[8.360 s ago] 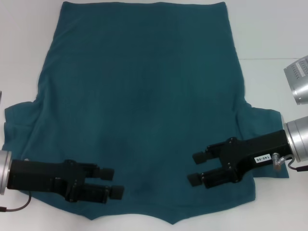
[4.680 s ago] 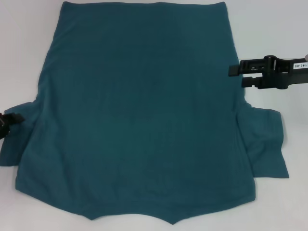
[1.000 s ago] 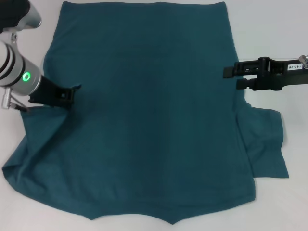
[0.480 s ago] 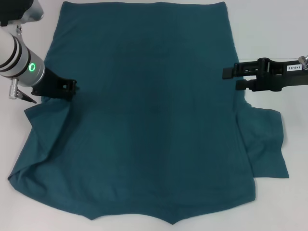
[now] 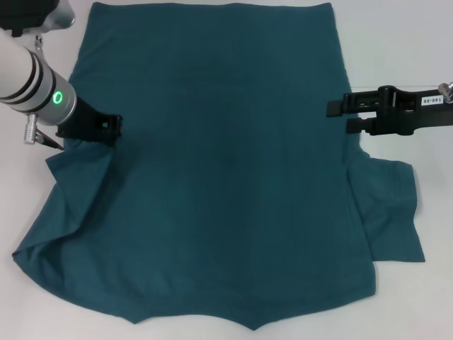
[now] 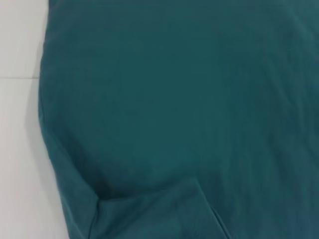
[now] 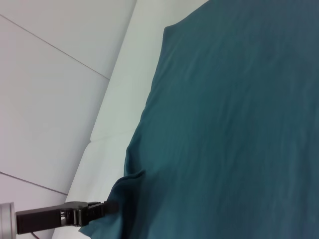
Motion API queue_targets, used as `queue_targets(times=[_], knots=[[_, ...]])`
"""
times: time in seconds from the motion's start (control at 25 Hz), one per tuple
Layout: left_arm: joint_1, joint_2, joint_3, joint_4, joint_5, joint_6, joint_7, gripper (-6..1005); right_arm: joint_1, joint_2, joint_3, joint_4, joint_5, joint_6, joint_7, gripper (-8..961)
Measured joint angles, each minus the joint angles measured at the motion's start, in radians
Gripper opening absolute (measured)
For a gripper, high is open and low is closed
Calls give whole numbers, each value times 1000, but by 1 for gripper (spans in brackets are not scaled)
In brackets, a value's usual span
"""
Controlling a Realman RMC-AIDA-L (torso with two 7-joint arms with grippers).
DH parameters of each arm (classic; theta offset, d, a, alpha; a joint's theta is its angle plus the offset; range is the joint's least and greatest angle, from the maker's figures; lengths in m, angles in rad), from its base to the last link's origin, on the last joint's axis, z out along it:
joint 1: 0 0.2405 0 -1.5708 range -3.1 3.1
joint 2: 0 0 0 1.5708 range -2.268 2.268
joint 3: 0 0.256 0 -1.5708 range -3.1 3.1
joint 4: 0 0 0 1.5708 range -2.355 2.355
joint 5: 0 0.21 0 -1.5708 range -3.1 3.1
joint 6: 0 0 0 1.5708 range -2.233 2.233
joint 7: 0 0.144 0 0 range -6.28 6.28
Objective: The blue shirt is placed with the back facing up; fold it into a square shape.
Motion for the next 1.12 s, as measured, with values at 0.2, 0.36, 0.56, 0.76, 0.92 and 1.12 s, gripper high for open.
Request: queue_targets(times=[0.2,0.36,0.56,0.76,0.92,1.12], knots=[[4,-9,3,23,-13,34,21,58,-3,0,0,0,0,1,0,761],[15,-34,-6,86,-47,98,57,76,-5,-2,3,0,0,3,0,761],[21,-46,-11,147,-109,162,84,234,-4,-3,1,0,0,8,0,760],[72,-32,-79,186,-155,180,114,436,-4,-4,0,0,0,11,-6,757],[162,-27,-230,200,-308,238,252,542,-6,-9,-20,-11,0,-10,-40,751],[289,6,-384,83,-679,520,714,557,-10,-19,-27,-18,-35,-38,-70,743]])
